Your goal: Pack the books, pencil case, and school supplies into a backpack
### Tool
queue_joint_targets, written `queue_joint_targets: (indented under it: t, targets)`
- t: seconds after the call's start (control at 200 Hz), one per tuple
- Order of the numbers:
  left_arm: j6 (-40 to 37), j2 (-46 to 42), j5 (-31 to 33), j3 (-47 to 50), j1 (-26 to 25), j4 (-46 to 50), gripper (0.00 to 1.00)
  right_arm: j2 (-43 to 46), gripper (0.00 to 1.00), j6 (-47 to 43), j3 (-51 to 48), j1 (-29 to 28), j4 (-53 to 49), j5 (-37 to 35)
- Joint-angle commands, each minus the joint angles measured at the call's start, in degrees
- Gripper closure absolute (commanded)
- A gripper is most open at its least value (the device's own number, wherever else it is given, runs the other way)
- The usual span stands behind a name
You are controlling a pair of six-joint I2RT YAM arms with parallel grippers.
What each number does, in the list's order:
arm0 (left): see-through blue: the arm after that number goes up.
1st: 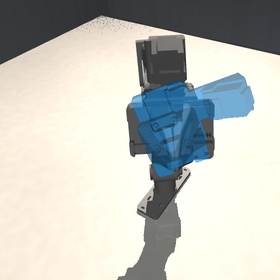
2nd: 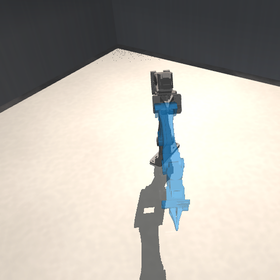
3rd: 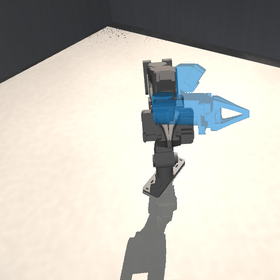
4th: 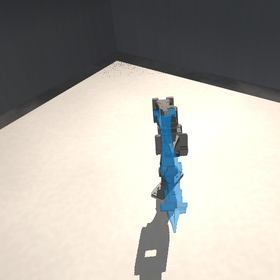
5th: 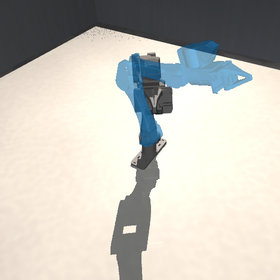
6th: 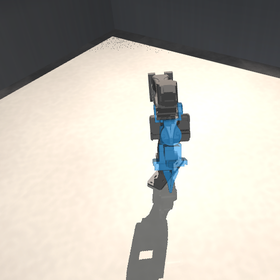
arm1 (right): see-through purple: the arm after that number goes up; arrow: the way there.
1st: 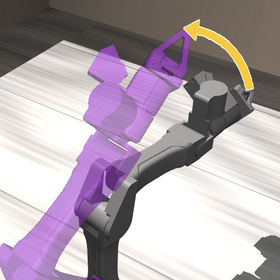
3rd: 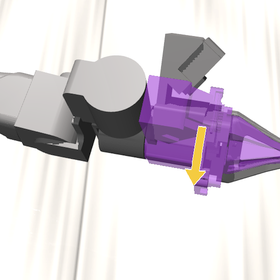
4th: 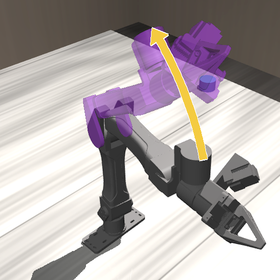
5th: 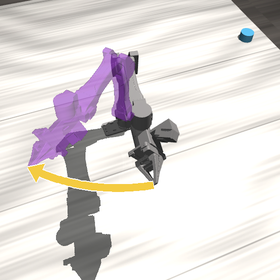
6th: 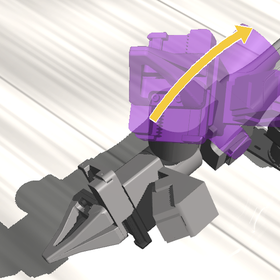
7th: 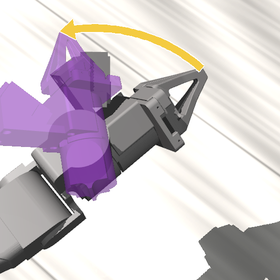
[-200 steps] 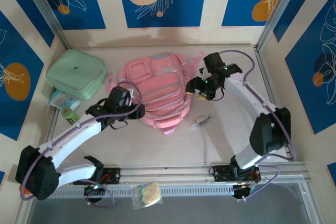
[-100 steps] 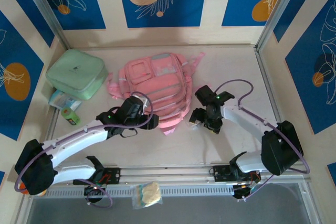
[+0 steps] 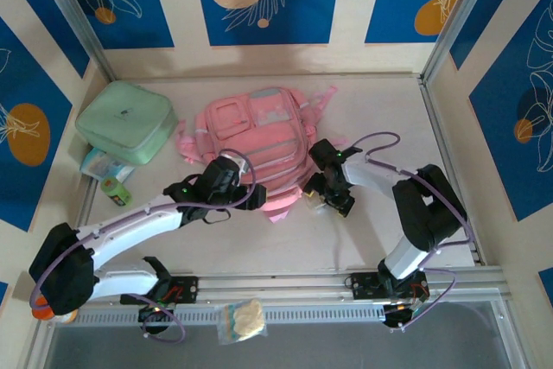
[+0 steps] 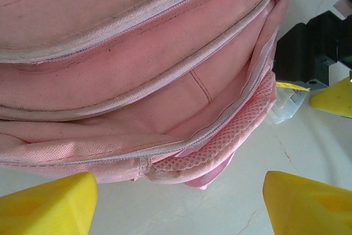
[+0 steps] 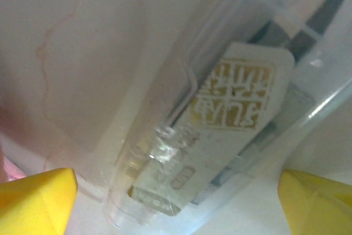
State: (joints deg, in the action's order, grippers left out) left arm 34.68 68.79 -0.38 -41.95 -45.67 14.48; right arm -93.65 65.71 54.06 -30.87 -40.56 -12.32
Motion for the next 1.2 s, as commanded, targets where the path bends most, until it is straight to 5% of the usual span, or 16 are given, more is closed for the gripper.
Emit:
queue_joint_targets:
  t: [0.0, 0.38, 0.545, 1.196]
  targets:
    - [0.59, 0.55, 0.46, -1.95, -0.49, -0.64, 0.21, 0.01, 0.08, -0.71, 1.13, 0.02, -3.75, -2.86]
    - [1.48, 2.11, 0.21, -2.50, -0.61, -1.50, 0.19, 7.81, 0.25, -7.77, -8.86, 4.80, -7.43, -0.16]
    - [1.39, 3.05, 0.12, -3.35, -0.64, -1.16, 0.19, 6.73, 0.28, -15.45, -11.97, 6.76, 3.06, 11.10]
    - [0.87, 3.59, 1.42, -4.25, -0.65, -0.39, 0.17, 5.21, 0.55, -18.42, -9.18, 3.94, 0.83, 6.87]
